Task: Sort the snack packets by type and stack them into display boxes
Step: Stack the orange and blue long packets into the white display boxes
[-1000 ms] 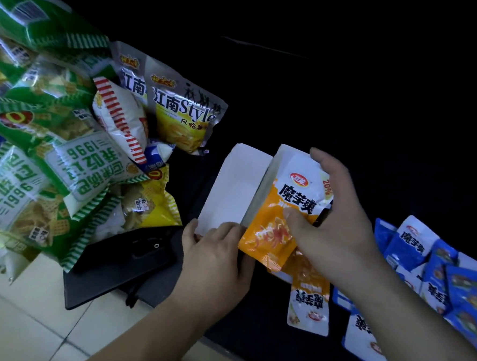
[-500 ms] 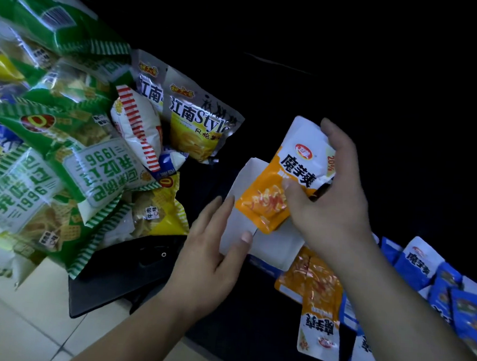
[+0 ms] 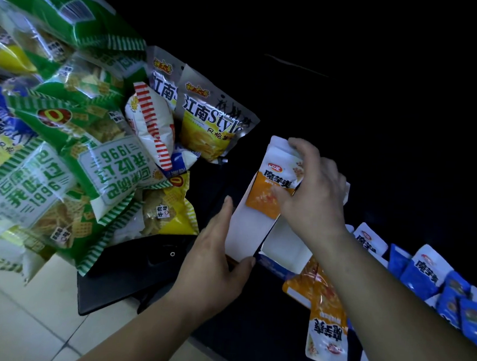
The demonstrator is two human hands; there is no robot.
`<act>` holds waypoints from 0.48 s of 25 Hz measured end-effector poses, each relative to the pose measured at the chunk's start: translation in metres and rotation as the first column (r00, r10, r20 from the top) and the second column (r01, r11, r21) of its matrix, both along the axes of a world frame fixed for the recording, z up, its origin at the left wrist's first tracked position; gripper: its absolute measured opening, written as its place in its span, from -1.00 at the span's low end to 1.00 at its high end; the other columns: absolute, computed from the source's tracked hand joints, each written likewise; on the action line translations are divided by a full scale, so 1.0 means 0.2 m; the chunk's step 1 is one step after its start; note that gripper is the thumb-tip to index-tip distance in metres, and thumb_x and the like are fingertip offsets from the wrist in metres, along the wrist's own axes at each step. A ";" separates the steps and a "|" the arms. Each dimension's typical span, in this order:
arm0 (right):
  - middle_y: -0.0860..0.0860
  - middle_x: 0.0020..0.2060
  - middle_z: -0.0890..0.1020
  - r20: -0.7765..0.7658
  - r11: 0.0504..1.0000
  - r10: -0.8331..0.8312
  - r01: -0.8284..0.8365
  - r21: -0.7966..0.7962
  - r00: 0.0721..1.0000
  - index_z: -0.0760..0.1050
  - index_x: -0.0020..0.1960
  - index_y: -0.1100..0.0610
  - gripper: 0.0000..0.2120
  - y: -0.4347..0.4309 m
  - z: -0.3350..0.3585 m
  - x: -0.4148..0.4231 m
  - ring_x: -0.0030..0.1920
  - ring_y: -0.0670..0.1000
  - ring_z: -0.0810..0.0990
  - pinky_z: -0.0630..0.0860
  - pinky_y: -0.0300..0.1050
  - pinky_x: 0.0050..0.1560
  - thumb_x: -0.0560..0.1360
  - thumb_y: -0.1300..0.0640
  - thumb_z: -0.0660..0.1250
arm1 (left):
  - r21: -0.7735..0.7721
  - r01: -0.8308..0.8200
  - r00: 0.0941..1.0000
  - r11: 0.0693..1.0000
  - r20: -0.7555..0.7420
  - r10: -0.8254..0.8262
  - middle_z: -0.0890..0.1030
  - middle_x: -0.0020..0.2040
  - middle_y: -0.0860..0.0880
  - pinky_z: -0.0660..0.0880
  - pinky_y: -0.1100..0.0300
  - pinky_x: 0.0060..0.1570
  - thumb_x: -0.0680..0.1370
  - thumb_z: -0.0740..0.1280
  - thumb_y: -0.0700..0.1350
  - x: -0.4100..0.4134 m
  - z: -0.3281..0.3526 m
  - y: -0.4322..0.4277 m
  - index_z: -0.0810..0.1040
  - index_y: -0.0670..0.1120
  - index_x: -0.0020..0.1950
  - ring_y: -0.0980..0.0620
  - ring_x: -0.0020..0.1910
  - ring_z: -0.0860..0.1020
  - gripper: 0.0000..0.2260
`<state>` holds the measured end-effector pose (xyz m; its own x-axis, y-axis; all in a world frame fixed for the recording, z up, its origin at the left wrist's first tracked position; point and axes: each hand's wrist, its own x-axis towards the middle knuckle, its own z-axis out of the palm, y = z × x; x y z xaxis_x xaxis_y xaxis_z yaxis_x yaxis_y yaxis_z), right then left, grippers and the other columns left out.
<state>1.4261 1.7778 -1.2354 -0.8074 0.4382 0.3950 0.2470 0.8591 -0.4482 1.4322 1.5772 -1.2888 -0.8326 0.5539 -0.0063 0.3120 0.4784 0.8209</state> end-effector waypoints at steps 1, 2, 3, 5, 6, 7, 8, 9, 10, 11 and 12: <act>0.00 0.20 0.54 0.049 0.999 -0.018 0.016 0.037 0.999 0.39 0.40 -0.08 -0.27 0.00 -0.01 -0.01 0.27 0.11 0.41 0.35 0.07 0.20 0.32 0.11 0.62 | 0.006 -0.010 1.000 1.000 0.014 0.010 -0.06 0.38 0.67 0.19 0.45 0.34 0.55 0.48 0.05 0.00 0.00 0.00 -0.18 0.24 0.66 0.65 0.39 -0.07 -0.05; -0.02 0.19 0.52 0.095 0.996 -0.032 0.024 0.083 0.995 0.40 0.35 -0.09 -0.32 0.00 -0.02 -0.02 0.27 0.12 0.42 0.34 0.06 0.17 0.31 0.09 0.61 | 0.013 -0.019 1.000 1.000 0.025 0.018 -0.03 0.39 0.64 0.16 0.51 0.32 0.54 0.48 0.04 0.00 -0.01 0.00 -0.17 0.23 0.66 0.65 0.39 -0.06 -0.05; -0.02 0.18 0.51 0.132 0.993 -0.040 0.025 0.117 0.990 0.41 0.32 -0.08 -0.36 0.00 -0.03 -0.03 0.29 0.12 0.41 0.33 0.06 0.17 0.32 0.08 0.59 | 0.017 -0.023 0.999 1.000 0.026 0.022 0.00 0.40 0.61 0.13 0.58 0.29 0.54 0.49 0.03 0.00 -0.01 0.00 -0.15 0.21 0.67 0.65 0.39 -0.04 -0.05; 0.00 0.22 0.50 0.156 0.989 -0.037 0.013 0.150 0.987 0.40 0.33 -0.06 -0.39 -0.01 -0.04 -0.03 0.34 0.14 0.39 0.33 0.09 0.20 0.34 0.06 0.56 | 0.014 -0.023 1.000 1.000 0.008 0.023 0.06 0.43 0.54 0.10 0.68 0.23 0.53 0.50 0.01 0.00 -0.01 0.01 -0.10 0.15 0.68 0.64 0.40 -0.01 -0.06; 0.02 0.25 0.49 0.144 0.989 -0.024 0.002 0.151 0.989 0.40 0.36 -0.04 -0.38 0.00 -0.04 -0.02 0.38 0.15 0.37 0.34 0.12 0.24 0.36 0.05 0.54 | 0.015 -0.025 1.000 1.000 -0.001 0.025 0.11 0.45 0.48 0.09 0.69 0.22 0.53 0.50 0.00 0.00 -0.02 0.01 -0.08 0.13 0.69 0.63 0.40 0.02 -0.07; 0.06 0.31 0.47 0.133 0.990 -0.009 -0.010 0.141 0.991 0.41 0.40 -0.03 -0.37 0.01 -0.04 -0.01 0.43 0.16 0.33 0.33 0.16 0.29 0.38 0.04 0.53 | 0.020 -0.028 1.000 0.999 -0.007 0.028 0.17 0.46 0.43 0.10 0.68 0.23 0.53 0.50 0.01 0.00 -0.03 0.00 -0.05 0.12 0.69 0.60 0.41 0.06 -0.08; 0.09 0.39 0.43 0.126 0.992 0.003 -0.019 0.127 0.992 0.41 0.45 -0.01 -0.36 0.02 -0.04 0.00 0.48 0.18 0.27 0.30 0.19 0.35 0.41 0.02 0.51 | 0.023 -0.034 0.999 0.999 -0.014 0.034 0.20 0.46 0.38 0.12 0.67 0.23 0.52 0.50 0.02 -0.01 -0.03 0.00 -0.03 0.11 0.69 0.57 0.41 0.10 -0.09; 0.11 0.45 0.38 0.117 0.993 0.001 -0.015 0.116 0.993 0.39 0.49 0.00 -0.34 0.04 -0.02 0.03 0.52 0.19 0.22 0.26 0.22 0.41 0.43 -0.01 0.49 | 0.025 -0.043 0.999 0.999 -0.019 0.043 0.22 0.47 0.35 0.14 0.67 0.23 0.52 0.50 0.04 -0.01 -0.04 0.00 -0.02 0.10 0.69 0.54 0.42 0.14 -0.10; 0.13 0.48 0.35 0.093 0.995 -0.013 0.004 0.102 0.996 0.38 0.51 -0.01 -0.33 0.05 -0.01 0.08 0.54 0.20 0.20 0.25 0.24 0.43 0.45 -0.05 0.48 | 0.029 -0.050 0.998 0.998 -0.022 0.050 0.23 0.47 0.34 0.16 0.67 0.22 0.53 0.49 0.06 0.00 -0.04 -0.01 0.00 0.10 0.69 0.53 0.41 0.16 -0.11; 0.12 0.49 0.33 0.053 0.997 -0.039 0.035 0.067 0.998 0.37 0.53 -0.01 -0.32 0.05 0.01 0.14 0.53 0.21 0.22 0.29 0.22 0.41 0.47 -0.07 0.49 | 0.036 -0.054 0.998 0.998 -0.020 0.054 0.24 0.46 0.36 0.17 0.67 0.20 0.55 0.47 0.09 0.00 -0.04 -0.01 0.01 0.09 0.69 0.53 0.41 0.17 -0.14; 0.10 0.49 0.33 0.019 0.997 -0.071 0.071 -0.014 0.997 0.36 0.53 -0.02 -0.33 0.03 0.02 0.21 0.51 0.19 0.24 0.34 0.17 0.37 0.49 -0.08 0.49 | 0.044 -0.058 0.998 0.997 -0.012 0.059 0.24 0.44 0.40 0.19 0.67 0.18 0.57 0.43 0.12 0.01 -0.03 -0.01 0.01 0.09 0.69 0.54 0.40 0.19 -0.18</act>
